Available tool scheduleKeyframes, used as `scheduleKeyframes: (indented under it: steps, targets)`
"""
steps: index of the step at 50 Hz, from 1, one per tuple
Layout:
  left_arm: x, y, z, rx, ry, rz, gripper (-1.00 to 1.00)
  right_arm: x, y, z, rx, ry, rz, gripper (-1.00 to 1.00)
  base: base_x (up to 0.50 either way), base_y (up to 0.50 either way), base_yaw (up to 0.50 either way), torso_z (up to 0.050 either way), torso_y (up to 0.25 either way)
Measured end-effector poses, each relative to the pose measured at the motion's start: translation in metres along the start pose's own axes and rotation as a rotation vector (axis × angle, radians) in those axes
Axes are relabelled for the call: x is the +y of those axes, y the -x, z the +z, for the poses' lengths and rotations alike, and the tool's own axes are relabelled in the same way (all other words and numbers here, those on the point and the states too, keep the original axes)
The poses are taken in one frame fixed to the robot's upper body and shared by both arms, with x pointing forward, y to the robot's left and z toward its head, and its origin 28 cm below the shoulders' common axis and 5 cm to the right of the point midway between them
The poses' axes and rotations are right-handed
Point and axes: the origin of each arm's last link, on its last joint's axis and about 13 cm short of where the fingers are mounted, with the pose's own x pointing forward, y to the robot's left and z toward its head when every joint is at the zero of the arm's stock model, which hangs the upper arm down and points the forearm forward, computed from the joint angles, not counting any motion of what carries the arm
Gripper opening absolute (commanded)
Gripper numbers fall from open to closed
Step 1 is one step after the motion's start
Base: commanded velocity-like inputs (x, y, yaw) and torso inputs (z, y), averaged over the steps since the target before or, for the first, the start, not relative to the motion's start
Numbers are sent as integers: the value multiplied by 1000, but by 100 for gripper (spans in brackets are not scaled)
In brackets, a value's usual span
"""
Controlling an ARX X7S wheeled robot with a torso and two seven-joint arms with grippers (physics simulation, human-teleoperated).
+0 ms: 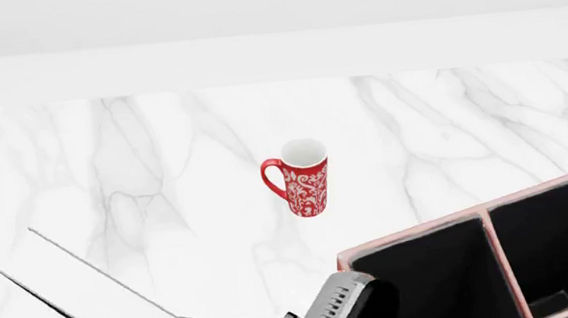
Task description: Pick up the book and place it in the left compartment of the caddy.
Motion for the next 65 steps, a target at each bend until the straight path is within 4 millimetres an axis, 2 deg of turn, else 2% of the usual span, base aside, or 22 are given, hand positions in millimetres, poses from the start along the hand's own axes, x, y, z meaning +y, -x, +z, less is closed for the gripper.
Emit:
scheduleKeyframes:
  steps: [23, 35, 50, 65]
  targets:
    - [0, 0, 0, -4, 4, 3, 100, -1, 25, 50, -89, 43, -264, -100, 0, 0, 0, 0, 1]
    - [0, 0, 0, -6, 4, 3, 100, -5, 42, 65, -101, 54, -399, -100, 0, 0, 0, 0, 1]
    - [0, 0, 1, -6, 3, 0, 100, -9, 70, 73, -90, 67, -564, -100, 0, 0, 0, 1, 1]
    - [-2, -1, 1, -5, 2, -6, 100, -11, 94, 68, -56, 52, -673, -100, 0, 0, 0, 0, 1]
